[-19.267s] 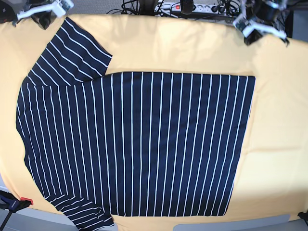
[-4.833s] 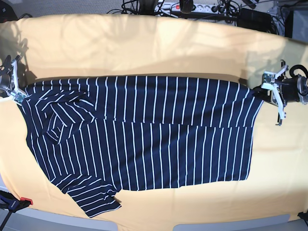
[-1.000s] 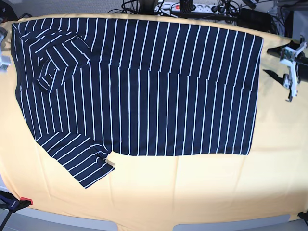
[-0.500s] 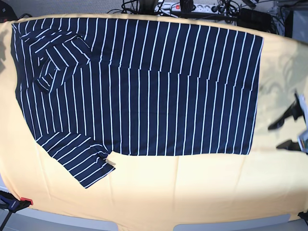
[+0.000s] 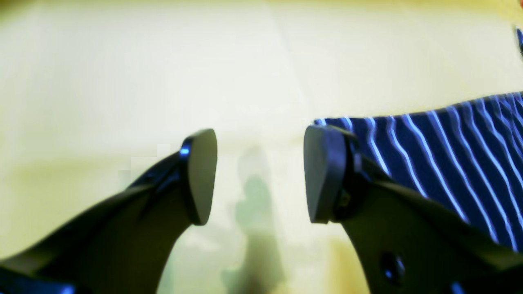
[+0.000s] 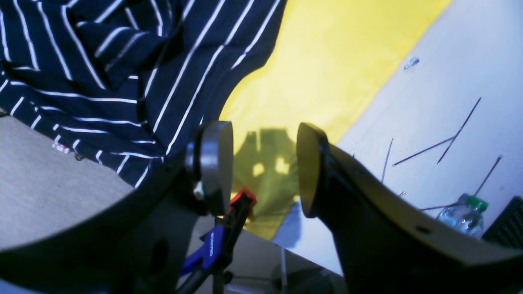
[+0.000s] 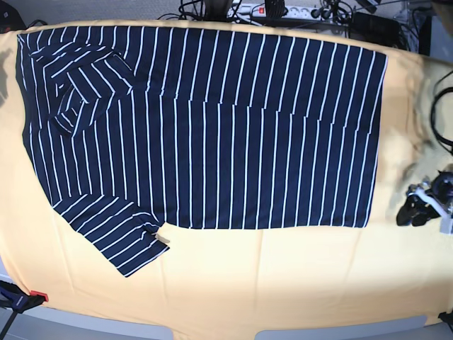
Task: Fold the T-shirt properly
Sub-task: 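Release the shirt and move the left gripper to the hem corner, then move the right gripper to the other hem corner and grasp it, then hold both hem corners and pull them apart to straighten the hem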
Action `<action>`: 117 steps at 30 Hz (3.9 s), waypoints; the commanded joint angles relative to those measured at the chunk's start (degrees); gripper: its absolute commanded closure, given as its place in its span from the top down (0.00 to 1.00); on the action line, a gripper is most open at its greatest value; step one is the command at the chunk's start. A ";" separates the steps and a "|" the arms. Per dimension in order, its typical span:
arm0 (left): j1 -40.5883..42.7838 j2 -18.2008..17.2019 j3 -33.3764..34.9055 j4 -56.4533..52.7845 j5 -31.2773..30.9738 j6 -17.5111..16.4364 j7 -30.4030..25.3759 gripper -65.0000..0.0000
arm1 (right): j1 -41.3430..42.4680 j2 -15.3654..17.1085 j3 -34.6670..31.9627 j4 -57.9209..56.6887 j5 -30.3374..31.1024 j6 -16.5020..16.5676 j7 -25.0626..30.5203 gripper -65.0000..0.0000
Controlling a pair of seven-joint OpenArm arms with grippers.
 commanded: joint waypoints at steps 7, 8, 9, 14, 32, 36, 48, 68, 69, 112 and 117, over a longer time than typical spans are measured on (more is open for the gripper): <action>-3.63 8.46 -0.70 -6.56 -0.74 -1.08 2.84 0.53 | 0.44 1.31 0.92 0.24 0.13 -0.07 0.46 0.43; -3.63 9.64 -0.70 -6.69 -0.76 -1.08 4.09 0.53 | 0.44 1.31 0.92 0.24 0.15 -0.07 0.46 0.43; -3.63 10.78 -0.70 -6.78 -0.76 -1.08 5.33 0.53 | 0.44 1.31 0.92 0.24 0.15 -0.07 0.48 0.43; -3.63 14.16 -0.70 -6.75 -1.01 -1.08 10.38 0.53 | 0.44 1.31 0.92 0.26 0.35 -0.07 0.66 0.43; -5.53 14.80 -0.70 -6.75 -2.56 -1.08 10.47 0.00 | 0.46 -3.30 0.48 0.26 5.57 -0.07 10.60 0.44; -6.25 14.78 -0.70 -6.75 -3.80 -1.08 10.49 0.00 | 1.07 -4.28 -1.84 0.26 -4.55 -0.07 21.35 0.47; -6.45 14.80 -0.70 -6.75 -3.76 -1.08 10.73 0.00 | 27.74 -6.08 -29.77 0.17 -26.73 -9.77 30.38 0.51; -6.34 14.84 -0.70 -6.75 -3.37 -1.08 10.73 0.00 | 76.70 -29.05 -51.30 -52.28 -32.04 -7.02 30.97 0.51; -6.34 14.91 -0.70 -6.75 -3.39 -1.08 10.73 0.00 | 78.03 -29.92 -51.30 -54.77 -32.02 -6.69 30.82 0.51; -6.34 14.93 -0.70 -6.75 -3.34 -1.08 10.73 0.00 | 75.89 -35.43 -51.23 -64.00 -36.52 -1.36 42.64 0.00; -6.36 14.93 -0.70 -6.75 -3.32 -1.08 10.69 0.00 | 76.04 -35.52 -51.23 -64.00 -39.50 -1.70 45.86 0.00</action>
